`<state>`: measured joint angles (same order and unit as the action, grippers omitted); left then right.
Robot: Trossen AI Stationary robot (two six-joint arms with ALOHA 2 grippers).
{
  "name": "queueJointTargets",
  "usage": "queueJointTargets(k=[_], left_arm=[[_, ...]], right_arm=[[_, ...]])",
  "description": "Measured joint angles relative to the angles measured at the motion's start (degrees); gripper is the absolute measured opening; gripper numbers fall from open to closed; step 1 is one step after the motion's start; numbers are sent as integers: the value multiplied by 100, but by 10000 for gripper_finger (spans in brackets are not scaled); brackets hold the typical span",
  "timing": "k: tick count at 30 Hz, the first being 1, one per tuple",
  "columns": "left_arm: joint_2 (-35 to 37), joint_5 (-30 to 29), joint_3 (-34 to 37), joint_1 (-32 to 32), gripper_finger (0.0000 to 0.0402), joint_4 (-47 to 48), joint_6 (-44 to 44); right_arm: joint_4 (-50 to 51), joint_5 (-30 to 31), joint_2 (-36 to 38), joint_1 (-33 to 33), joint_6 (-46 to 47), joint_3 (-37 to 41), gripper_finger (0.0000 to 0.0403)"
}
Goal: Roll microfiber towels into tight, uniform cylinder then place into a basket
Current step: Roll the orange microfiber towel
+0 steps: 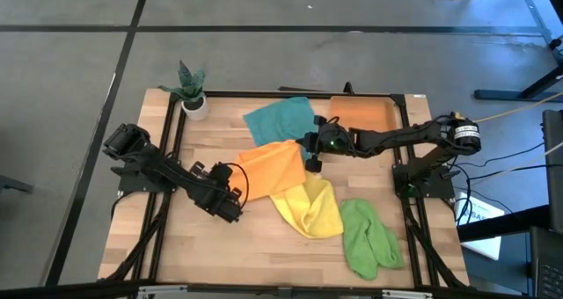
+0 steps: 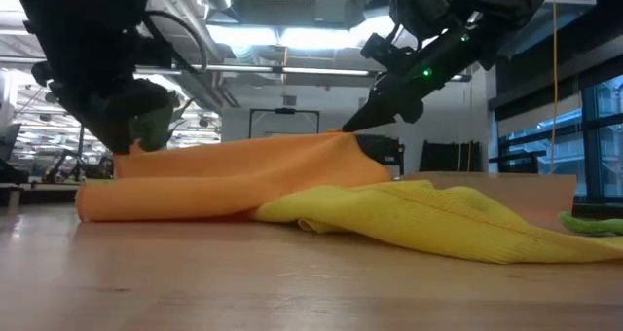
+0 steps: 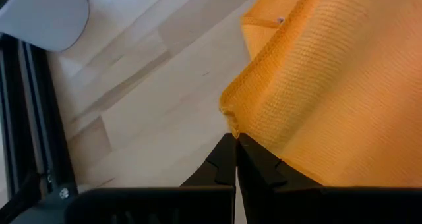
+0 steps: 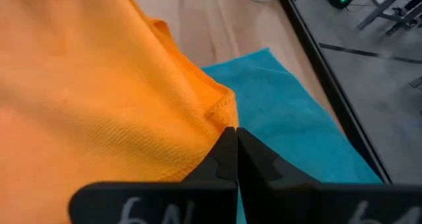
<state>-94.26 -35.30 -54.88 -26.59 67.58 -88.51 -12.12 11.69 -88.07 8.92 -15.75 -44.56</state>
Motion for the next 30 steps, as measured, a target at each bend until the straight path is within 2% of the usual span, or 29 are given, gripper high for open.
queueJointTargets(k=[4, 15, 26, 30], left_arm=[[0, 32, 16, 94, 0, -12, 39], [-4, 139, 16, 136, 0, -134, 55], [-4, 138, 16, 140, 0, -169, 59], [-4, 125, 16, 160, 14, -171, 59]], right_arm=[[-6, -280, -69, 86, 7, 0, 0], [-197, -324, -227, 149, 28, -2, 3], [-276, -232, -227, 174, 170, -2, 54], [-334, -231, -227, 175, 168, -2, 80]])
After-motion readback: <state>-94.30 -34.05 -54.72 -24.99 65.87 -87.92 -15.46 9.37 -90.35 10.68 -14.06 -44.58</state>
